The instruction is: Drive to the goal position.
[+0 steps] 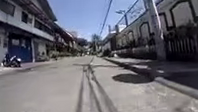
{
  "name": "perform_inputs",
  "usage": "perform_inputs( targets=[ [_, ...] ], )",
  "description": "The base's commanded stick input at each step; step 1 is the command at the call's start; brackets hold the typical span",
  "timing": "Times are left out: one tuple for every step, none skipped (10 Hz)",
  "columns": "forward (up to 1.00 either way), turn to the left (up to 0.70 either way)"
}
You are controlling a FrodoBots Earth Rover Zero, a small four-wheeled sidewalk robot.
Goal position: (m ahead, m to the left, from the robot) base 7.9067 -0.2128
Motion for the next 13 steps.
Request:
perform_inputs(
  targets=[
    [1.00,0.00],
    [1.00,0.00],
    [1.00,0.00],
    [1.00,0.00],
    [1.00,0.00],
    [1.00,0.00],
    [1.00,0.00],
    [1.00,0.00],
    [1.00,0.00],
    [1.00,0.00],
    [1.00,0.00],
    [1.00,0.00],
    [1.00,0.00]
  ],
)
